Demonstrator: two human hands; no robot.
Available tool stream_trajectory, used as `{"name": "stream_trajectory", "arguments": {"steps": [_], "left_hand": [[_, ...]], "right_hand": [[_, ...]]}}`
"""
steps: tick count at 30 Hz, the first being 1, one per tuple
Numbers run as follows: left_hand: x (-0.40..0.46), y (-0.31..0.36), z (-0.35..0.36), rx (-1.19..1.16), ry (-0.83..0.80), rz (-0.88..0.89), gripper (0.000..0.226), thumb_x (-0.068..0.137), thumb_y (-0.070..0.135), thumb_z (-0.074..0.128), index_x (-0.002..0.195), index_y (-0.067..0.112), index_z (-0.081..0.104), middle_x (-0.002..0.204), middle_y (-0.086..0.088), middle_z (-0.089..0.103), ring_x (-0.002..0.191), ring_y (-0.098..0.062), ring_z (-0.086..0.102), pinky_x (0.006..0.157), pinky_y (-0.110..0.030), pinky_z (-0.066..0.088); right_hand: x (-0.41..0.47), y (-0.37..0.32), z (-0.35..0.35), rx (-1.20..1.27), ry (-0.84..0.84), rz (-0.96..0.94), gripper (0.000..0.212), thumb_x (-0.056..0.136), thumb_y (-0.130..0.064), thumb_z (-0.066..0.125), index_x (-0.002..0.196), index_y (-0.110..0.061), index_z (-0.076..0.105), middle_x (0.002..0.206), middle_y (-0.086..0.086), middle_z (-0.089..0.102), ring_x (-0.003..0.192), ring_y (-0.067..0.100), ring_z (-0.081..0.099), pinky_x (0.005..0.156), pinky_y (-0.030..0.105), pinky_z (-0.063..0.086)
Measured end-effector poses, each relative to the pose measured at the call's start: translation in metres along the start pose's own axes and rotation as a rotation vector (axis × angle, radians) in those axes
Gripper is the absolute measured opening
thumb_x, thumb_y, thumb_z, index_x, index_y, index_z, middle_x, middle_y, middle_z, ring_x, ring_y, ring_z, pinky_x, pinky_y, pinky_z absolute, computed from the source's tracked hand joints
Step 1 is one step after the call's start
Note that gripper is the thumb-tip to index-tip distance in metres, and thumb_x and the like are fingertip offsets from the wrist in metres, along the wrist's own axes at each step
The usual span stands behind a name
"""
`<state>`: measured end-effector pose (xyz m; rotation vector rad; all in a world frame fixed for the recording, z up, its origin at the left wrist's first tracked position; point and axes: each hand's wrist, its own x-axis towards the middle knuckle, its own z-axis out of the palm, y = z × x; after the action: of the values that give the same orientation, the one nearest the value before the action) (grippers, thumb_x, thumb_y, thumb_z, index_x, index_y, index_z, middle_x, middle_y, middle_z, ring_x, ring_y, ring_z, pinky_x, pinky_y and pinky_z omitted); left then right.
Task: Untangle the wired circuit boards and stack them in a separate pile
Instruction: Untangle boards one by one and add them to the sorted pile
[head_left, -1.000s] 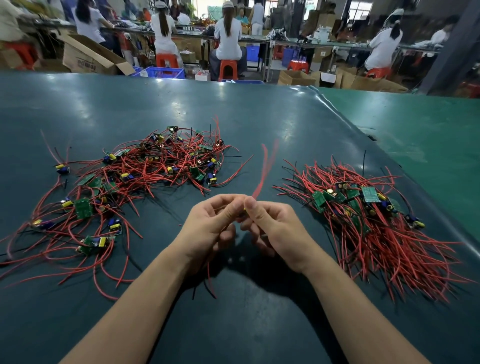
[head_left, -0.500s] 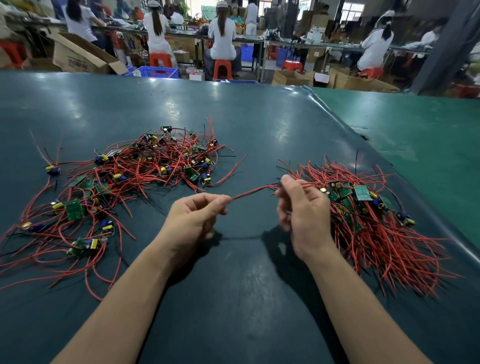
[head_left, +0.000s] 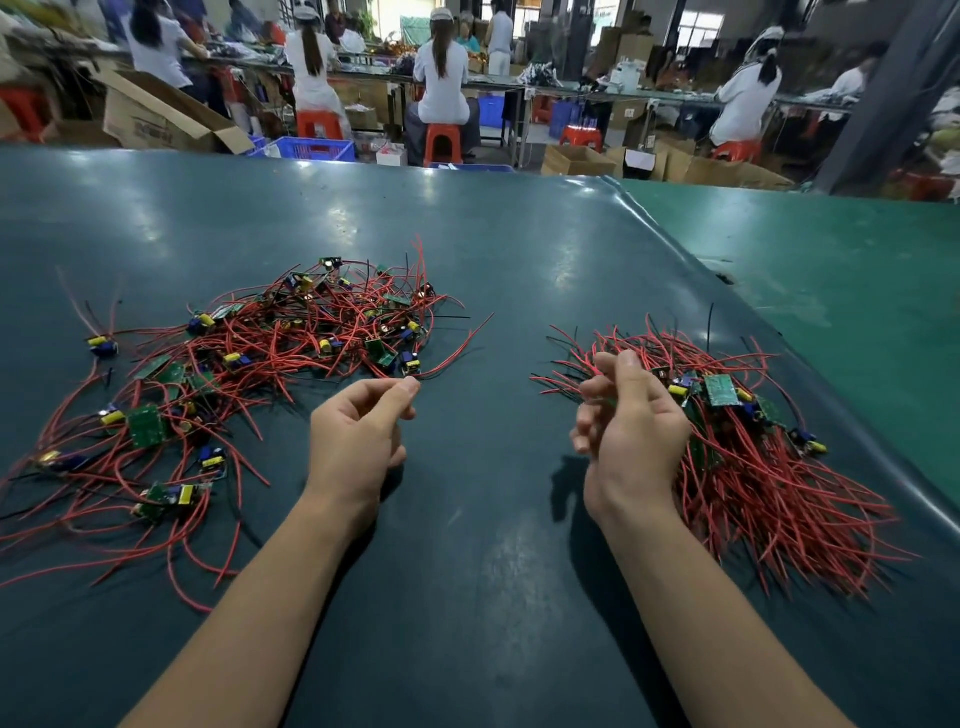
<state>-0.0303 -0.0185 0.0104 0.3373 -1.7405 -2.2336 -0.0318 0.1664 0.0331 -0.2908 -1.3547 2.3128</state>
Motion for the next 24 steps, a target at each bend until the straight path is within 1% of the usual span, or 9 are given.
{"name": "stream_trajectory", "arguments": {"steps": [3,6,9,11,13,16,18,20,24], "left_hand": [[0.004,-0.001,-0.007,0.485,0.185,0.319,0.010,0.089,0.022,0.069,0.079,0.018,0.069,0.067,0.009,0.062,0.055,-0.011,0.052,0.060,-0.025,0.044],[0.004,0.000,-0.012,0.809,0.250,0.496,0.007,0.089,0.024,0.066,0.085,0.019,0.069,0.079,0.009,0.065,0.072,-0.020,0.059,0.072,-0.032,0.045],[0.011,0.000,-0.015,1.044,0.256,0.640,0.010,0.087,0.021,0.066,0.092,0.014,0.071,0.099,-0.007,0.064,0.097,-0.031,0.052,0.080,-0.039,0.041],[0.021,0.005,-0.019,1.130,0.343,0.731,0.022,0.084,0.021,0.067,0.105,0.013,0.069,0.114,-0.013,0.058,0.107,-0.036,0.047,0.089,-0.041,0.038],[0.031,0.009,-0.024,1.170,0.422,0.707,0.042,0.083,0.024,0.066,0.123,0.013,0.060,0.132,-0.015,0.050,0.120,-0.039,0.042,0.097,-0.043,0.036],[0.037,0.002,-0.024,1.324,0.164,0.459,0.063,0.090,0.035,0.059,0.147,0.017,0.039,0.154,-0.008,0.034,0.137,-0.031,0.027,0.107,-0.048,0.031],[0.040,-0.006,-0.026,1.442,0.089,0.347,0.061,0.094,0.044,0.051,0.148,0.021,0.035,0.153,-0.004,0.037,0.136,-0.028,0.029,0.106,-0.048,0.031],[0.041,-0.007,-0.028,1.447,0.121,0.338,0.050,0.095,0.043,0.050,0.141,0.023,0.045,0.140,-0.004,0.053,0.127,-0.029,0.040,0.098,-0.047,0.035],[0.037,-0.004,-0.026,1.194,0.165,0.571,0.027,0.093,0.024,0.061,0.118,0.017,0.069,0.111,-0.007,0.071,0.105,-0.034,0.054,0.087,-0.043,0.037]], "right_hand": [[-0.003,0.008,0.001,-0.110,-0.090,-0.045,0.027,0.102,-0.020,0.051,0.080,-0.010,0.065,0.054,-0.004,0.055,0.036,0.008,0.041,0.033,0.017,0.029],[-0.005,0.016,0.002,-0.221,-0.159,-0.073,0.028,0.101,-0.019,0.052,0.079,-0.011,0.066,0.053,-0.005,0.055,0.036,0.009,0.041,0.034,0.018,0.029],[-0.006,0.022,0.003,-0.312,-0.207,-0.104,0.027,0.101,-0.020,0.053,0.078,-0.012,0.067,0.053,-0.004,0.055,0.037,0.009,0.041,0.036,0.018,0.031],[-0.006,0.025,0.002,-0.369,-0.238,-0.128,0.028,0.100,-0.021,0.054,0.077,-0.015,0.067,0.053,-0.003,0.055,0.039,0.009,0.041,0.038,0.019,0.032],[-0.006,0.028,0.003,-0.414,-0.265,-0.147,0.028,0.100,-0.022,0.055,0.075,-0.018,0.068,0.053,-0.002,0.056,0.042,0.010,0.042,0.044,0.021,0.034],[-0.005,0.030,0.003,-0.466,-0.295,-0.146,0.028,0.100,-0.023,0.056,0.075,-0.019,0.069,0.053,-0.003,0.056,0.045,0.010,0.046,0.050,0.025,0.035],[-0.005,0.031,0.004,-0.501,-0.315,-0.148,0.028,0.099,-0.022,0.056,0.075,-0.018,0.069,0.052,-0.003,0.056,0.045,0.008,0.047,0.052,0.025,0.035],[-0.006,0.032,0.004,-0.532,-0.341,-0.162,0.027,0.099,-0.021,0.057,0.075,-0.017,0.069,0.052,-0.004,0.056,0.045,0.007,0.047,0.054,0.027,0.036],[-0.008,0.032,0.004,-0.556,-0.364,-0.183,0.026,0.099,-0.021,0.057,0.076,-0.016,0.069,0.051,-0.005,0.056,0.046,0.007,0.047,0.054,0.028,0.038]]}}
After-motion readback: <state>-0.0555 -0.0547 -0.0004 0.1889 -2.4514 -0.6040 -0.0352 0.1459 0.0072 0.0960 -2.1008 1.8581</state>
